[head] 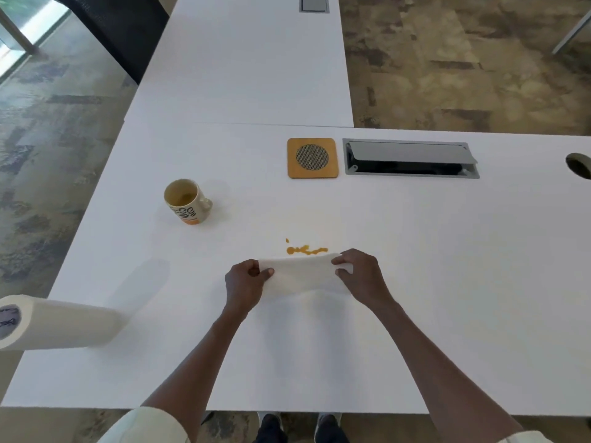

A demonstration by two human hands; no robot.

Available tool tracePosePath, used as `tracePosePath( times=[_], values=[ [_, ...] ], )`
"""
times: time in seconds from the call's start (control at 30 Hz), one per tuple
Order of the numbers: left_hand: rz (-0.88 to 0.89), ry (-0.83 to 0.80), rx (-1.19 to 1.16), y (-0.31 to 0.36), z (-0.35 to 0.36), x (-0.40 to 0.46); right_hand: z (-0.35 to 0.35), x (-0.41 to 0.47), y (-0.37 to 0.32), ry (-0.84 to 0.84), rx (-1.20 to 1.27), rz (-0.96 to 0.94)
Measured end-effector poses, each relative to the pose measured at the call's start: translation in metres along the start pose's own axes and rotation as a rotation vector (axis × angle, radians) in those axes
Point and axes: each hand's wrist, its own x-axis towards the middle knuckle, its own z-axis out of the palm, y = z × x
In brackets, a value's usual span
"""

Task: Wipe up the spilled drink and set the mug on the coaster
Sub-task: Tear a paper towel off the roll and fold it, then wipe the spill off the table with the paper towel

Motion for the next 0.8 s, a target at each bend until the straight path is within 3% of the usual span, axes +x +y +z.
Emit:
tracePosePath(
  times=[0.13, 0.47, 0.6, 0.8],
  values=[
    [0.046, 0.058, 0.045, -0.004, 0.011, 0.021, 0.019, 0.019, 0.008, -0.034, -0.179, -0.047],
    [0.067, 0.169, 0.016, -0.015, 0.039, 0.054, 0.066, 0.029, 0.017, 0.073, -0.581, -0.081],
    [0.136, 0.176, 0.053, -0.018, 0.042, 0.059, 0.089, 0.027, 0.014, 0.059, -0.551, -0.131],
    [0.236, 0.289, 0.154, -0.036, 0.023, 0.055, 0.115, 0.032, 0.003, 0.056, -0.424, 0.038]
  ],
)
